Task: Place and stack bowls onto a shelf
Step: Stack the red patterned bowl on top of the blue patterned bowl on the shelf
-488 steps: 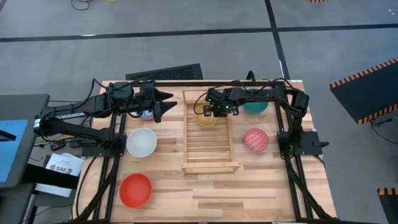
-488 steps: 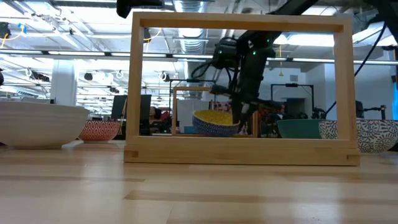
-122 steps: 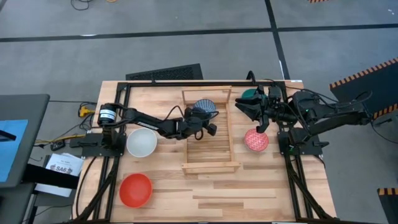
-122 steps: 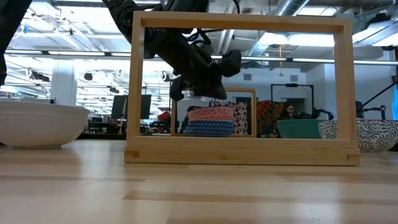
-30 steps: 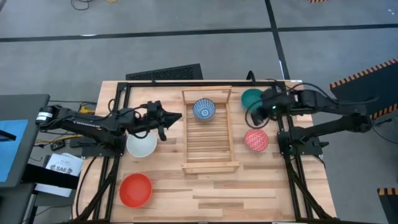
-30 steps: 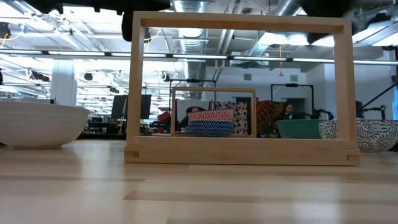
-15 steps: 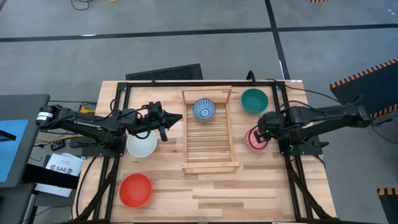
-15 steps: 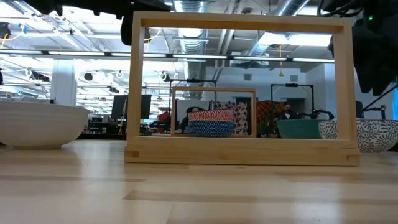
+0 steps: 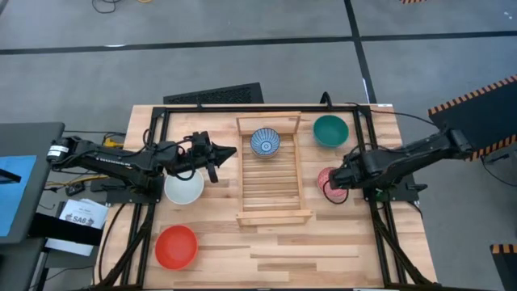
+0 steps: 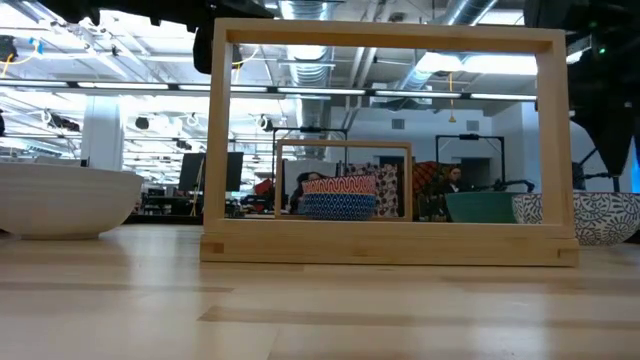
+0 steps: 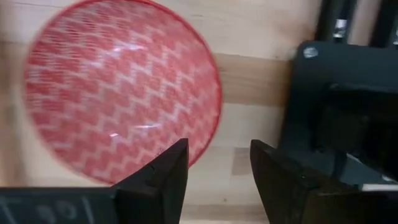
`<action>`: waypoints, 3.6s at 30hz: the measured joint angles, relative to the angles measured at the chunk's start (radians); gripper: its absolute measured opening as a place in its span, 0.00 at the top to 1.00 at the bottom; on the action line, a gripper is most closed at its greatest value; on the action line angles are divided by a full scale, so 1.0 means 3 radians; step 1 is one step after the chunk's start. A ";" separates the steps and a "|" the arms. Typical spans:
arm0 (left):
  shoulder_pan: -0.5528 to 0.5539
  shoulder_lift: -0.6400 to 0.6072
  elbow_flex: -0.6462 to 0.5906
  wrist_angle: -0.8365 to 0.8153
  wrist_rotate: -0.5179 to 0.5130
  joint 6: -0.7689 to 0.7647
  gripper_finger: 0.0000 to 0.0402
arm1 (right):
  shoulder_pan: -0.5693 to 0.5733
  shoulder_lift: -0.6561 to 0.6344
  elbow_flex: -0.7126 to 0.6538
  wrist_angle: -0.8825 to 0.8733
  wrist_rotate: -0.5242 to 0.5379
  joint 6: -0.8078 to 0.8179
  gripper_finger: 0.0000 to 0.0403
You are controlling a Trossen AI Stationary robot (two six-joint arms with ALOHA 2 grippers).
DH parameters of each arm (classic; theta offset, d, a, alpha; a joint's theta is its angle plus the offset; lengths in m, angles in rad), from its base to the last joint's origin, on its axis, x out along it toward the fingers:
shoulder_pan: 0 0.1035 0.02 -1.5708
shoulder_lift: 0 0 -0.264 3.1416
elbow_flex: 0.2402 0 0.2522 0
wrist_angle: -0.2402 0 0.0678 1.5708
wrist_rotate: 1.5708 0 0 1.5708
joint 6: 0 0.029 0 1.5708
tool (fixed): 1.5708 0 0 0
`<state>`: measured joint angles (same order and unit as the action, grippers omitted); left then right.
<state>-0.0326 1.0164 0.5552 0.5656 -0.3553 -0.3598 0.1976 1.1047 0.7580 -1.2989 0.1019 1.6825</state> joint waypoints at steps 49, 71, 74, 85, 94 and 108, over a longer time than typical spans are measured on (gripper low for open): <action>0.0001 -0.0133 0.0001 -0.0027 0.0179 -0.0145 1.00 | 0.0203 0.0571 -0.0360 0.0734 0.0368 0.0956 0.89; 0.0000 -0.0719 0.0004 -0.0425 -0.0216 0.0226 1.00 | -0.0119 -0.0124 0.0238 0.0678 0.0620 -0.0147 0.90; 0.0001 -0.0701 0.0003 -0.0436 -0.0268 0.0223 1.00 | -0.0285 -0.0015 0.0326 0.1086 0.0567 -0.0540 0.90; 0.0001 -0.0702 0.0003 -0.0428 -0.0341 0.0214 1.00 | -0.1092 0.0956 0.1440 0.1583 0.0340 -0.2194 0.90; 0.0001 -0.0702 0.0003 -0.0435 -0.0346 0.0215 1.00 | -0.1600 0.1808 0.2218 0.1585 0.0335 -0.2722 0.90; 0.0001 -0.0702 0.0003 -0.0452 -0.0348 0.0215 1.00 | -0.1794 0.2401 0.2406 0.1731 0.0188 -0.2650 0.90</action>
<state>-0.0322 0.8059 0.5560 0.4301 -0.4599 -0.2955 -0.3406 1.8252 1.4799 -0.7796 0.1583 0.8875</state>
